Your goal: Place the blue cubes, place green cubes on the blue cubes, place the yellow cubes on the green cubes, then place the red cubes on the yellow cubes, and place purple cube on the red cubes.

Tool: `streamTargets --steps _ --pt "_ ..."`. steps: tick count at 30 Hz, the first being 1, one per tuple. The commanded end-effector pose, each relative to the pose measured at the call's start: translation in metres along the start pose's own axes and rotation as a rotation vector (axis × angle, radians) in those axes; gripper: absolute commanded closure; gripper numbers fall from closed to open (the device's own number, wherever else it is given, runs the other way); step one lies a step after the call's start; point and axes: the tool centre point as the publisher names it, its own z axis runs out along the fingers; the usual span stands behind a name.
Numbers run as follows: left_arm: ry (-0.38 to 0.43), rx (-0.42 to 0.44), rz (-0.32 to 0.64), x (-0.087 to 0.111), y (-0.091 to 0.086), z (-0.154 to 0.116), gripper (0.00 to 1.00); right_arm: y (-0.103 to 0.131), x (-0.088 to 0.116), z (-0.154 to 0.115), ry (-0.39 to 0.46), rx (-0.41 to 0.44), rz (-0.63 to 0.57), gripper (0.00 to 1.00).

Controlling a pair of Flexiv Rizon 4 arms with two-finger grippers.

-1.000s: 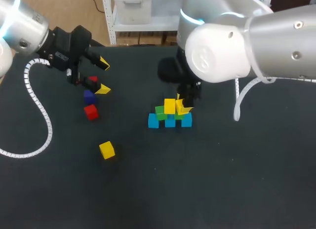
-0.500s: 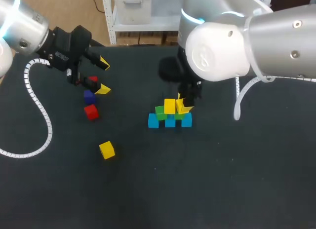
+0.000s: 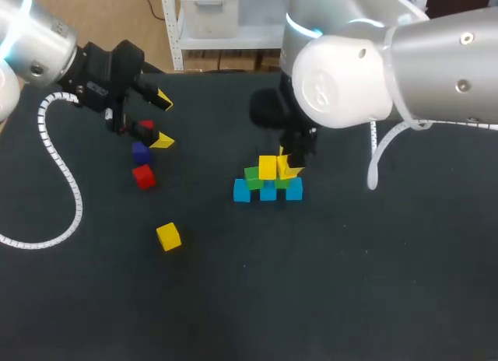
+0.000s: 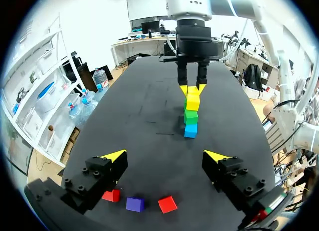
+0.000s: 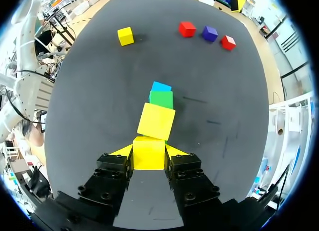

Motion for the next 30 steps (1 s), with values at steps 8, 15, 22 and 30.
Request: streamTargets --steps 8,15,22,30 --pt "-0.005 0.001 0.004 0.0014 0.0009 0.0005 0.00 -0.0045 -0.0007 0.0016 -0.005 0.001 0.006 1.00" --pt "-0.005 0.001 0.004 0.0014 0.0009 0.0005 0.00 -0.0051 -0.0007 0.0013 -0.004 0.001 0.009 1.00" --pt "-0.005 0.001 0.004 0.0014 0.0009 0.0005 0.00 -0.0048 -0.0001 0.0002 0.000 0.003 0.015 1.00" --pt "-0.005 0.001 0.004 0.0014 0.0009 0.0005 0.00 -0.0047 0.0002 -0.0004 0.006 -0.001 0.018 1.00"
